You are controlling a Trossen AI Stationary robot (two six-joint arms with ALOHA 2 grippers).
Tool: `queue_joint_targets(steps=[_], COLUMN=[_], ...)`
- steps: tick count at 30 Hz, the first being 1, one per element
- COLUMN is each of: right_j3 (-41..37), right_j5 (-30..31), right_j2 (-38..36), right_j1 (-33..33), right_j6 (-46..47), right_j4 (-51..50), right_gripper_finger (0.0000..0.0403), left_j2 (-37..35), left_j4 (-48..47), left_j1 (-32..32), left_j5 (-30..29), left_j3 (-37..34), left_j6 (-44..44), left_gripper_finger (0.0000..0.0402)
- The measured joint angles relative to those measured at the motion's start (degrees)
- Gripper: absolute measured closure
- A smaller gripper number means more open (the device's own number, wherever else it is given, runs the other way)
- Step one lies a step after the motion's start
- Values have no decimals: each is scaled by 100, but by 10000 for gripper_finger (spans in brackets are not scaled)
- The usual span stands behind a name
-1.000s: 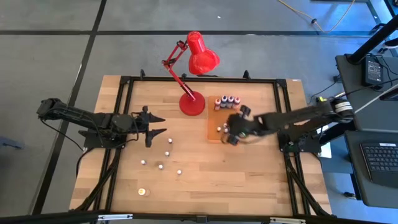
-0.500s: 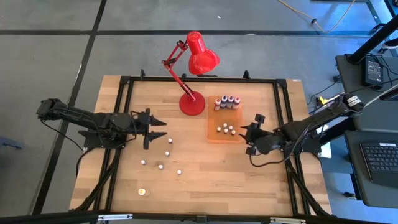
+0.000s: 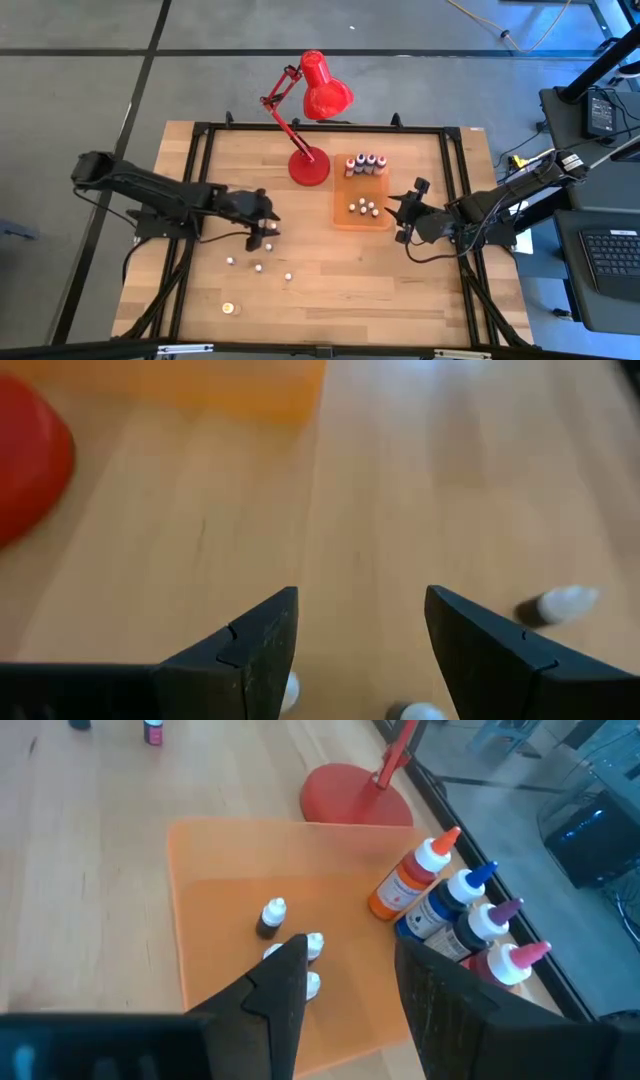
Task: Pick & Place food coloring
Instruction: Put the small pink food coloring bottle into the orange bin
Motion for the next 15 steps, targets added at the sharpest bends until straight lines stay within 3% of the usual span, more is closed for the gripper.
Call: queue_joint_targets(steps=[7,15], right_j3=[0,0], right_j5=[-124,-153], right_j2=[11,11], right_j1=[0,0], right_j6=[25,23], right_j4=[1,10], right_gripper_finger=[248,248], left_j2=[661,807], left_j4=[-37,-60], left_j1=[0,0], left_j5=[-154,-637], left_j3=[51,51], left_j6=[0,11], left_gripper_finger=[188,189])
